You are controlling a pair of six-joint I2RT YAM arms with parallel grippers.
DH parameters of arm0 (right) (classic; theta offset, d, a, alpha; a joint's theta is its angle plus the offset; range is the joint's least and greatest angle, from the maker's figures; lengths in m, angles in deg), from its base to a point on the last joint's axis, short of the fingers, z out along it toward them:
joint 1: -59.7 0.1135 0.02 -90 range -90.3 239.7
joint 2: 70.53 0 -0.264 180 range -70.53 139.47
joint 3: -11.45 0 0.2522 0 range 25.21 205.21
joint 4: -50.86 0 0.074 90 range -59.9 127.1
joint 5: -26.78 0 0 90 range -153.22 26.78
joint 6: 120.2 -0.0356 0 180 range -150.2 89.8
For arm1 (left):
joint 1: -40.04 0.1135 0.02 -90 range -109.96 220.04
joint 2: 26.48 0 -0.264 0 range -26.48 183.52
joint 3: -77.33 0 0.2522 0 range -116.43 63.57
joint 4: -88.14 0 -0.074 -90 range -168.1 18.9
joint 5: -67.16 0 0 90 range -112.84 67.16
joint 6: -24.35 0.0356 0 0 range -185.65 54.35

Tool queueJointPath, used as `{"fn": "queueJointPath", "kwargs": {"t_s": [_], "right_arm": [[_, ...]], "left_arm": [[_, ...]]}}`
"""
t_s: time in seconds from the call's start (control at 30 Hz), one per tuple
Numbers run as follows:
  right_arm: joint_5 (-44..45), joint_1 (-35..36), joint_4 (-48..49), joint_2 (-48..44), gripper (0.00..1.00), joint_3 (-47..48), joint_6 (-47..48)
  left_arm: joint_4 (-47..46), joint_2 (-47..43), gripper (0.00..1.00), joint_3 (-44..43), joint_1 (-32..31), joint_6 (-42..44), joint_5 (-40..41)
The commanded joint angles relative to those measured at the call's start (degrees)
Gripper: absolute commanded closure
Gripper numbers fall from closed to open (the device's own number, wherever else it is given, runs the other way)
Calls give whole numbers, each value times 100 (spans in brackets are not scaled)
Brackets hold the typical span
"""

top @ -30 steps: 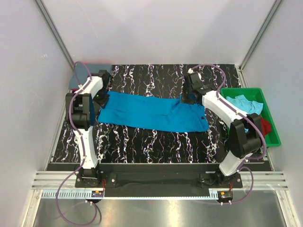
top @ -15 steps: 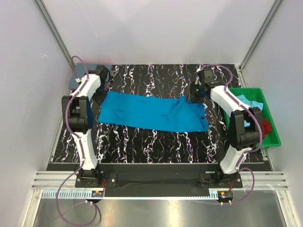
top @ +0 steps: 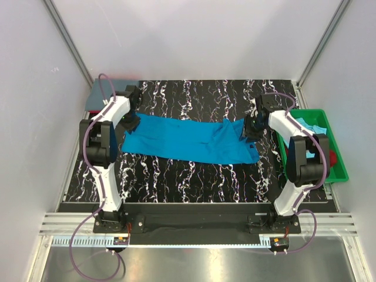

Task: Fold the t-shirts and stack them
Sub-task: Fold the tshirt

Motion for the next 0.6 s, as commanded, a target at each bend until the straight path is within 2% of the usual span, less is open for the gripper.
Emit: {"fn": "queueJointPath", "kwargs": {"t_s": [0.0, 0.1, 0.2, 0.4, 0.57], "right_arm": [[311, -70, -233, -28, 56, -138, 362], [372, -140, -154, -116, 56, -173, 467], [22, -202, -136, 32, 56, -191, 608], [-138, -228, -31, 314, 57, -314, 749], [-173, -290, 136, 507, 61, -366, 696]], "left_arm": [[-258, 192, 70, 30, 14, 70, -146], [-285, 456, 70, -39, 22, 157, -189], [-276, 720, 71, -128, 22, 202, -251], [-276, 729, 70, -14, 22, 131, 214], [-267, 685, 70, 39, 14, 70, 285]]}}
